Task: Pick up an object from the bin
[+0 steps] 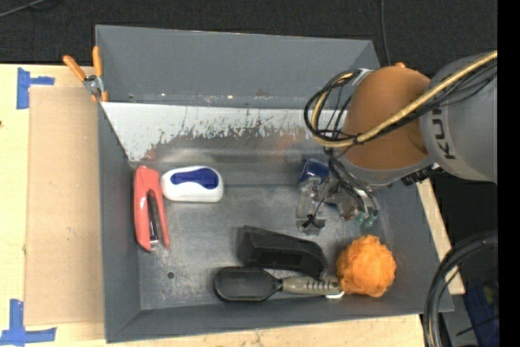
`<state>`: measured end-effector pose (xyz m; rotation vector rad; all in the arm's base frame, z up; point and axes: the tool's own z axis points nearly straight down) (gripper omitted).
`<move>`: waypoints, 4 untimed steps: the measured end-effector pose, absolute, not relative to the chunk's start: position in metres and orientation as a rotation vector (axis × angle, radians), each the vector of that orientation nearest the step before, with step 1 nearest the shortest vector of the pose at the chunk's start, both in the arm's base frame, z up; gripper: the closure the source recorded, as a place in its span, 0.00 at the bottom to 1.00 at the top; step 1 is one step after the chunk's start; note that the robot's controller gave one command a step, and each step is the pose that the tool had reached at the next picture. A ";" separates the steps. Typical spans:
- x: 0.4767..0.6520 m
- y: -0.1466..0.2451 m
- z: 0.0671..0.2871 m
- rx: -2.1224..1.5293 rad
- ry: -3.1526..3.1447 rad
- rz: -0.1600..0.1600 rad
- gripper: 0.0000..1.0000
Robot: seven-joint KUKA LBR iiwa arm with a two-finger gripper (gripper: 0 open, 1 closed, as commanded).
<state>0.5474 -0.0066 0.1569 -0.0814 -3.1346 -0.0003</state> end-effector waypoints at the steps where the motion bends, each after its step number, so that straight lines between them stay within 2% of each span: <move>1: 0.548 -0.007 0.157 -0.081 -3.135 0.000 0.00; 2: 0.547 -0.007 0.157 -0.080 -3.135 0.000 0.00; 3: 0.494 -0.019 0.096 0.060 -3.135 0.000 0.00; 4: 0.499 -0.028 0.083 0.217 -3.128 -0.002 0.00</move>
Offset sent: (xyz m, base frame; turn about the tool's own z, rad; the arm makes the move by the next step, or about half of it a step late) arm 0.0000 0.0000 0.0000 0.0000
